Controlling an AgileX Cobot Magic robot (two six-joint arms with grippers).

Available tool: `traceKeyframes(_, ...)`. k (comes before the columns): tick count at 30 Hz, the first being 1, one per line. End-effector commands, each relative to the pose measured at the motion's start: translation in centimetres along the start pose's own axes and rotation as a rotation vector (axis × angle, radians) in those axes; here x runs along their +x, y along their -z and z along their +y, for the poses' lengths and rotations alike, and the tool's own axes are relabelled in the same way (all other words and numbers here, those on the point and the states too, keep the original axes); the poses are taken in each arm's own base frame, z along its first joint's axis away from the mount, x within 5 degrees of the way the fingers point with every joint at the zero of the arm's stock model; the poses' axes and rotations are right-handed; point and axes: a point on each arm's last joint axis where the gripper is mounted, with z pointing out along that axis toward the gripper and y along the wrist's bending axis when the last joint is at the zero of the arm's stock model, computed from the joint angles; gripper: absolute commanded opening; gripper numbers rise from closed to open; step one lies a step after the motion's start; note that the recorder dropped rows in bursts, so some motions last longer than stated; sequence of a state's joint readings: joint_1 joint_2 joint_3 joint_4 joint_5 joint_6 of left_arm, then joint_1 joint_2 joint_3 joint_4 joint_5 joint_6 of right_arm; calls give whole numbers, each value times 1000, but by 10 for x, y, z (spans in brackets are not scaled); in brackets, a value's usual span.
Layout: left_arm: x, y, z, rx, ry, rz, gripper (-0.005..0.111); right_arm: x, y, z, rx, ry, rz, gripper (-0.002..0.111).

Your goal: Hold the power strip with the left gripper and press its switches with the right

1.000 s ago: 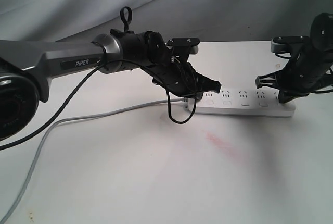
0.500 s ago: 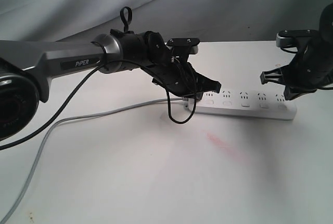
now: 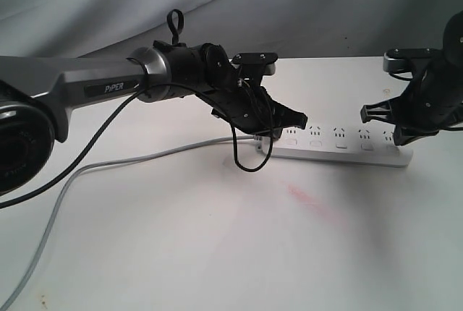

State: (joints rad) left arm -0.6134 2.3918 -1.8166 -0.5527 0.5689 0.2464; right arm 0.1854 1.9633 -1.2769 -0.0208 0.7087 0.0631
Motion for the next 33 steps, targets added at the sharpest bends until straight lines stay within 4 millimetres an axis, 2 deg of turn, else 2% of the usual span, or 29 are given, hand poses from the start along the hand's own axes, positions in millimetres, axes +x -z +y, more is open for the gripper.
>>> traceKeyframes(1, 2, -3, -1, -1, -3, 5, 0, -2, 1, 3, -16, 6, -21, 0)
traceKeyframes(11, 2, -3, -1, -1, -3, 5, 0, -2, 1, 4, -23, 5, -24, 0)
traceKeyframes(33, 0, -3, -1, -5, -1, -10, 0, 10, -39, 3, -15, 15, 104, 0)
